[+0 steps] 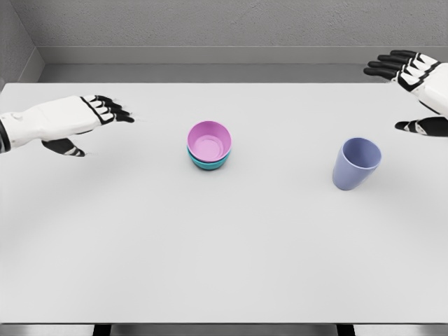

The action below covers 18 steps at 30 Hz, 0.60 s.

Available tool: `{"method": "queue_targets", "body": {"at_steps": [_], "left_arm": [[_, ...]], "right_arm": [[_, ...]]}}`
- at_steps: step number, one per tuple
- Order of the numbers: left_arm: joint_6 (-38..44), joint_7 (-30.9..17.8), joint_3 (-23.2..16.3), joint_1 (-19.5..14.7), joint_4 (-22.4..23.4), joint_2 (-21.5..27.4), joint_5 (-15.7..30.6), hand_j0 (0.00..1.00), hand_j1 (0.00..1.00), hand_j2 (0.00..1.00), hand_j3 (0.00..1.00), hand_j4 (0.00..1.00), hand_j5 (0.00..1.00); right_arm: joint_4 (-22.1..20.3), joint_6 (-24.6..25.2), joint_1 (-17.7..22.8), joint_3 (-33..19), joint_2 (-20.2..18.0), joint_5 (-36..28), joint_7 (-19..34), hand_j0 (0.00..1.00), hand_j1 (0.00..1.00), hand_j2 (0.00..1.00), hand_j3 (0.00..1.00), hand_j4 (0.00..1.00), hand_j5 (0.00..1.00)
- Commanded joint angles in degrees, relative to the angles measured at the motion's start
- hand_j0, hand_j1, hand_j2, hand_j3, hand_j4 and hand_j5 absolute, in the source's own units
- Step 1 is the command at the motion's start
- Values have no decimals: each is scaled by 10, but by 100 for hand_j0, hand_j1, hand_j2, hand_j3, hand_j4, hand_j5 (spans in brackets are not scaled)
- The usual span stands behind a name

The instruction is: Stacking bowl and cup with both arms

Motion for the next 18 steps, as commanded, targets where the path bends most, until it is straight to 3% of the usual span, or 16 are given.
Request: {"method": "queue_targets", "body": {"at_steps": [1,3,4,7,9,10,13,18], "left_arm": [[1,3,6,0,4,21,19,100,100,100,100,100,100],[1,3,7,4,24,21,20,100,100,100,100,100,100],[1,3,7,4,26,21,19,100,100,100,100,100,100],[1,3,7,5,26,19,15,100,100,100,100,100,100],[1,3,7,5,26,16,14,100,100,100,100,100,100],[1,3,7,5,26,15,14,100,100,100,100,100,100],[1,3,6,6,24,12,15,100,100,100,100,100,100],[1,3,18,14,25,12,15,100,100,100,100,100,100]], "right_arm": [[-5,0,0,-34,-3,-3,0,100,100,100,100,100,100],[-5,0,1,-52,-8,-4,10,100,100,100,100,100,100],[-4,0,1,-53,-9,-4,58,100,100,100,100,100,100],[-15,0,-8,-50,-2,-7,299,100,100,100,100,100,100],[-3,0,-12,-47,16,-7,368,100,100,100,100,100,100],[15,0,-23,-41,24,-6,368,100,100,100,100,100,100],[68,0,-110,43,44,-6,368,100,100,100,100,100,100],[69,0,-141,89,52,-6,368,100,100,100,100,100,100]]}}
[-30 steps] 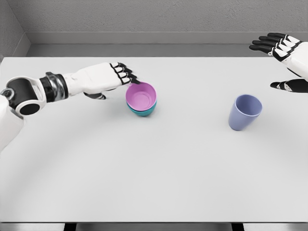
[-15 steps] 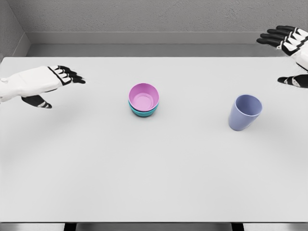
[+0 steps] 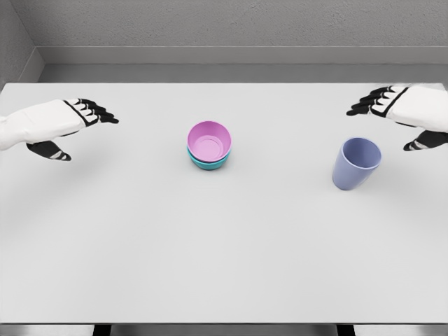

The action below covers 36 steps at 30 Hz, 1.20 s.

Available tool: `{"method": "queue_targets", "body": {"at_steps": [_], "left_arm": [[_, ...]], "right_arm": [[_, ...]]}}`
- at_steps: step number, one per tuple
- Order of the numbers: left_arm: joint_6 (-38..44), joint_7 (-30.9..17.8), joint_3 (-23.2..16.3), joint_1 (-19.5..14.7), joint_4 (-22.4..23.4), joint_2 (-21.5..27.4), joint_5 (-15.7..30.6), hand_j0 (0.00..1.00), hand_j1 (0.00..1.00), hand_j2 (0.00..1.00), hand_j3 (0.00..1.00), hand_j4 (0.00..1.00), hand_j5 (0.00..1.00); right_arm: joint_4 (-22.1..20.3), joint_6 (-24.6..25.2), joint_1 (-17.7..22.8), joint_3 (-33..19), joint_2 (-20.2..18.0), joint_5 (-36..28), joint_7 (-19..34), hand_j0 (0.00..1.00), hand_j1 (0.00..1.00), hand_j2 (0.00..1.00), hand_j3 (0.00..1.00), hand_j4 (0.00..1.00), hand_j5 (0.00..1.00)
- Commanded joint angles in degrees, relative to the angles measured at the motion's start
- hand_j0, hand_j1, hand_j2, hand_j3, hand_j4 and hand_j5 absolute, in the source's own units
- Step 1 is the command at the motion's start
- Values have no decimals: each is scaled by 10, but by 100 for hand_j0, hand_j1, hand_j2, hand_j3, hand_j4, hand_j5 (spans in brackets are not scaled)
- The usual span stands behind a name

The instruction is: Stacking bowl and cup with both arms

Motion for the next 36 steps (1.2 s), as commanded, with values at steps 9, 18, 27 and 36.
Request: {"method": "queue_targets", "body": {"at_steps": [9,18,27,36], "left_arm": [[1,0,9,1,0,0,3,100,100,100,100,100,100],[1,0,9,4,-2,4,5,100,100,100,100,100,100],[1,0,9,5,-4,4,4,100,100,100,100,100,100],[1,0,9,4,-4,6,2,100,100,100,100,100,100]], "right_arm": [[16,1,-4,62,7,-3,5,100,100,100,100,100,100],[39,1,-32,92,19,-3,5,100,100,100,100,100,100],[58,1,-41,114,25,-3,5,100,100,100,100,100,100],[57,1,-55,123,34,-3,5,100,100,100,100,100,100]]}}
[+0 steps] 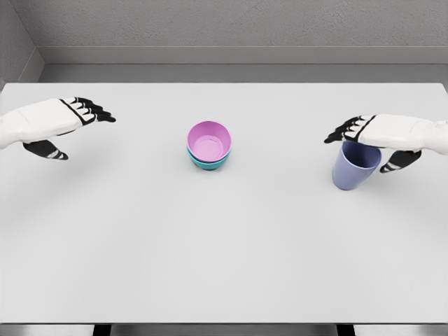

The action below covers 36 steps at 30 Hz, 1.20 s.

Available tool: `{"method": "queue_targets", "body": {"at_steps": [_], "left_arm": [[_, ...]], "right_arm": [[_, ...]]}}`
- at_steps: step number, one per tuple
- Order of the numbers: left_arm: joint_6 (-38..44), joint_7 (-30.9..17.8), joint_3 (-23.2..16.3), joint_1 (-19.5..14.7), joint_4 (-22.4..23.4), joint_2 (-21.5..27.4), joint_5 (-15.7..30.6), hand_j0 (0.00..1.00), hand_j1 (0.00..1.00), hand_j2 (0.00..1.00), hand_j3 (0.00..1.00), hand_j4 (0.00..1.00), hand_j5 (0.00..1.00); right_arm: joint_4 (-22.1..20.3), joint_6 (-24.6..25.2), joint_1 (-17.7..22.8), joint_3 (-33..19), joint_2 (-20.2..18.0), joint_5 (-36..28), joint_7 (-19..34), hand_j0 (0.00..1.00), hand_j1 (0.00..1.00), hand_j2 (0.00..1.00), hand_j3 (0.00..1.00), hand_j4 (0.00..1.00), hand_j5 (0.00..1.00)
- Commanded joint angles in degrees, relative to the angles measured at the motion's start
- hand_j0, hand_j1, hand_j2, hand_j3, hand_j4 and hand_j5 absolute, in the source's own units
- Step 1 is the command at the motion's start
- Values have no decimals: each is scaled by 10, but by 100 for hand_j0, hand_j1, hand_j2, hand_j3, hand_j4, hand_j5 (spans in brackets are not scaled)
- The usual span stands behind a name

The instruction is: Stacking bowl and cup with both arms

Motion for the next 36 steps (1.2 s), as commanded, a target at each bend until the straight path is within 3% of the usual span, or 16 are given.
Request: {"method": "queue_targets", "body": {"at_steps": [1,12,15,17,36], "left_arm": [[1,-1,0,0,0,1,2,100,100,100,100,100,100],[1,-3,1,6,-6,5,1,100,100,100,100,100,100],[1,-3,0,6,-7,5,0,100,100,100,100,100,100],[1,-3,0,6,-7,5,1,100,100,100,100,100,100],[1,-3,0,9,-12,6,0,100,100,100,100,100,100]], "right_arm": [[1,1,-2,7,2,-3,0,100,100,100,100,100,100],[15,1,-6,26,4,-3,0,100,100,100,100,100,100],[18,1,-6,26,5,-3,0,73,73,73,73,73,73],[18,1,-6,26,5,-2,0,67,67,67,67,67,67],[16,1,-32,25,12,-4,0,67,67,67,67,67,67]]}}
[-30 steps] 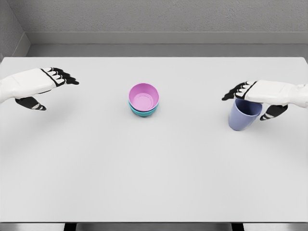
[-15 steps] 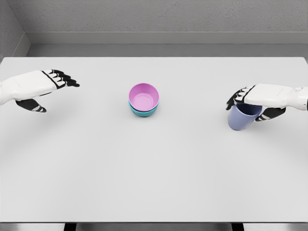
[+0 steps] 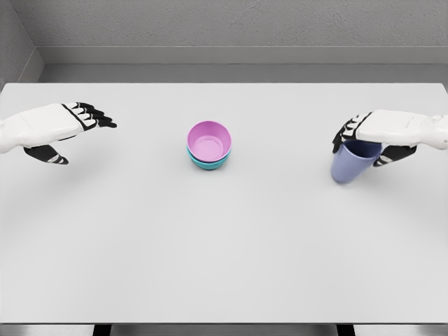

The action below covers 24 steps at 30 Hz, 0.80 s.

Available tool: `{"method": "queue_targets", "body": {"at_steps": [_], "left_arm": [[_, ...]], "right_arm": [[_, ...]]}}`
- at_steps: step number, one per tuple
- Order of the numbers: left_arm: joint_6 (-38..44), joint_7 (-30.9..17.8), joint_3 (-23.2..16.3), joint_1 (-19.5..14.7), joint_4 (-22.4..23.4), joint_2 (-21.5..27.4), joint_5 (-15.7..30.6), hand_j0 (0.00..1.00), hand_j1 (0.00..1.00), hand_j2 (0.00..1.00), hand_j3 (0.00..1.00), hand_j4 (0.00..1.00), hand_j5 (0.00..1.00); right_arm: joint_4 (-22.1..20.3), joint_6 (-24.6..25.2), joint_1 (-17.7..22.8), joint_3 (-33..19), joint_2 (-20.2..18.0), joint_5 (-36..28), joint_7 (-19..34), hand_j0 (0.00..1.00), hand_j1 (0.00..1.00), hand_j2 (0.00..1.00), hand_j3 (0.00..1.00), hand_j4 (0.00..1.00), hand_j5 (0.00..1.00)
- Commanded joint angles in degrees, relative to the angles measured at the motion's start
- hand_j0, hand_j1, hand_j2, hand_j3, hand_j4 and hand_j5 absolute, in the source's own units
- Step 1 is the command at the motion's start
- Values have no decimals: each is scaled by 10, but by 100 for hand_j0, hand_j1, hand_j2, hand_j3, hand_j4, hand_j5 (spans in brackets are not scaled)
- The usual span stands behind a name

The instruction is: Stacking bowl and cup with both arms

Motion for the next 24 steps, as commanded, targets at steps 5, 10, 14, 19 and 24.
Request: {"method": "queue_targets", "body": {"at_steps": [5,10,14,19,24], "left_arm": [[1,0,0,0,0,1,4,100,100,100,100,100,100],[1,0,0,0,-1,1,4,100,100,100,100,100,100],[1,0,0,0,-2,1,3,100,100,100,100,100,100],[1,0,0,0,-1,1,4,100,100,100,100,100,100],[1,0,0,0,-2,1,4,100,100,100,100,100,100]], "right_arm": [[0,2,-12,-2,4,-4,0,67,67,67,67,67,67],[0,2,-21,-4,5,-5,0,67,67,67,67,67,67],[-1,2,-31,-4,13,-4,0,67,67,67,67,67,67],[-5,2,-40,-3,27,-4,0,67,67,67,67,67,67],[-10,2,-52,-1,38,-4,0,67,67,67,67,67,67]]}}
